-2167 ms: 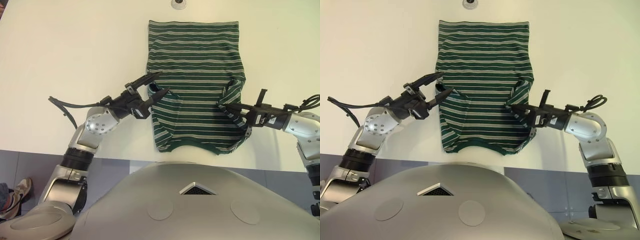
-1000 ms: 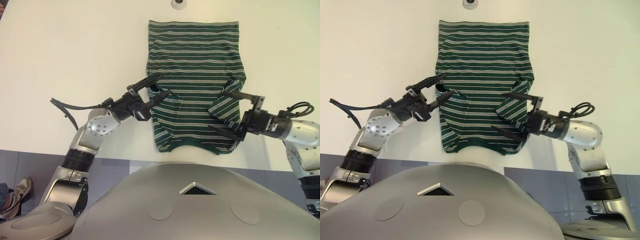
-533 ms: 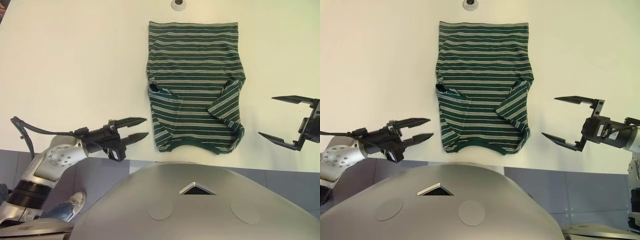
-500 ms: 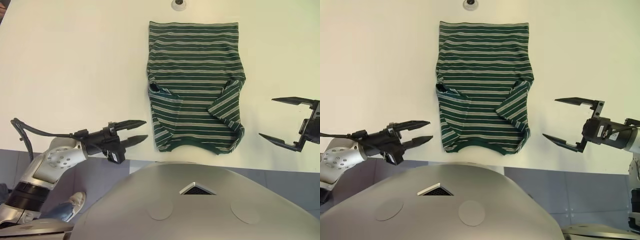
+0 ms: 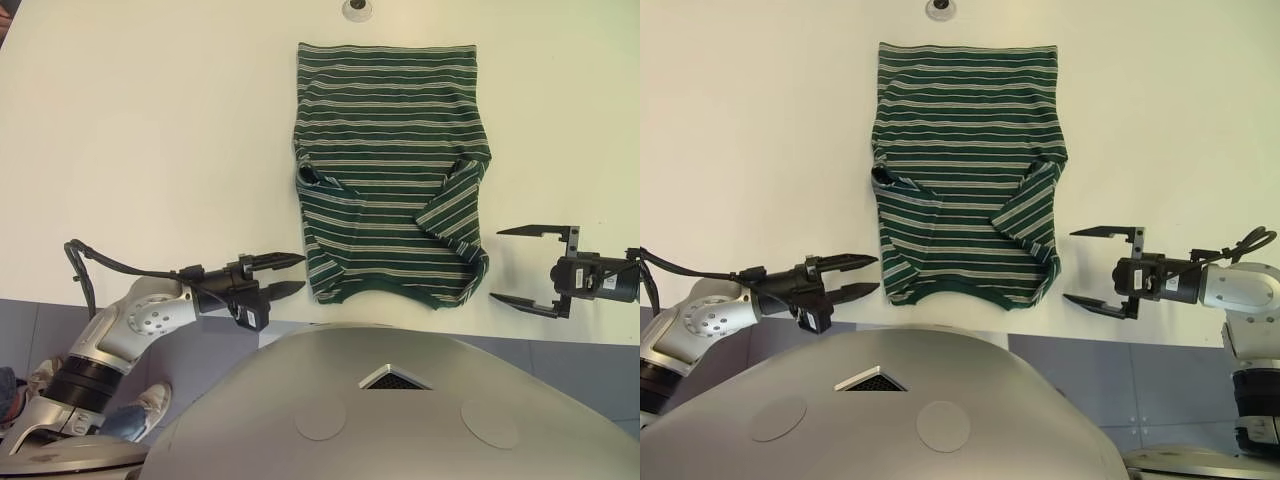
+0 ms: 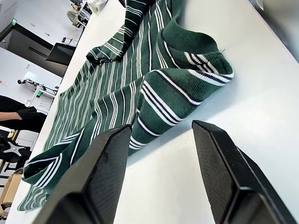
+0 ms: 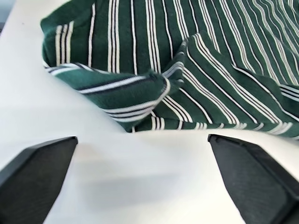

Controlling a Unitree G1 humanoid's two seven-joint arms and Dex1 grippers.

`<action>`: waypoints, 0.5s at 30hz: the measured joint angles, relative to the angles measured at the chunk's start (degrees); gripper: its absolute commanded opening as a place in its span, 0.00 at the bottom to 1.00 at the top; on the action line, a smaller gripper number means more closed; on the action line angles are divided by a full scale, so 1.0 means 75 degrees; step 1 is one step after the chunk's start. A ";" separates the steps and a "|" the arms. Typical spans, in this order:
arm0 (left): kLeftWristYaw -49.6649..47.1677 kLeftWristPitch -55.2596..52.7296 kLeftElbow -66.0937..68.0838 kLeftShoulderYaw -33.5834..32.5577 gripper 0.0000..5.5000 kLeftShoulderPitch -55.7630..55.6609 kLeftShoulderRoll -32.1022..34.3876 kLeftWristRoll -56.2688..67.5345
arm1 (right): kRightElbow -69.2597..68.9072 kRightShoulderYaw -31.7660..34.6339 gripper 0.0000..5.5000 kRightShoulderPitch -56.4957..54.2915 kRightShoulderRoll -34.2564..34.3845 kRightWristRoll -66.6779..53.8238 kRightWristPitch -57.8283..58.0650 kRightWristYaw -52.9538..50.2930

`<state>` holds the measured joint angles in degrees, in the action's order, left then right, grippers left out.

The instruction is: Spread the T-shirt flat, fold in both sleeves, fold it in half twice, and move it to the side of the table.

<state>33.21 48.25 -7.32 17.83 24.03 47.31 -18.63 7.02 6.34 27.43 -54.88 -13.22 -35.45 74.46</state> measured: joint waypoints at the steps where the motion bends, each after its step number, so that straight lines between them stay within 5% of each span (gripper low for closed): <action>1: -0.0005 -0.0007 0.0001 0.0018 0.44 -0.0015 -0.0016 -0.0006 | -0.0029 -0.0055 0.81 0.0000 0.0000 0.0000 -0.0006 -0.0009; 15: -0.0076 -0.0012 0.0081 0.0239 0.44 -0.0187 -0.0116 -0.0032 | -0.0566 -0.0538 0.32 0.0024 0.0032 -0.0006 0.0015 -0.0344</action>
<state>32.64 48.16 -6.71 19.62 22.63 46.44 -18.88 2.78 2.31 27.61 -54.64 -13.26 -35.33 71.88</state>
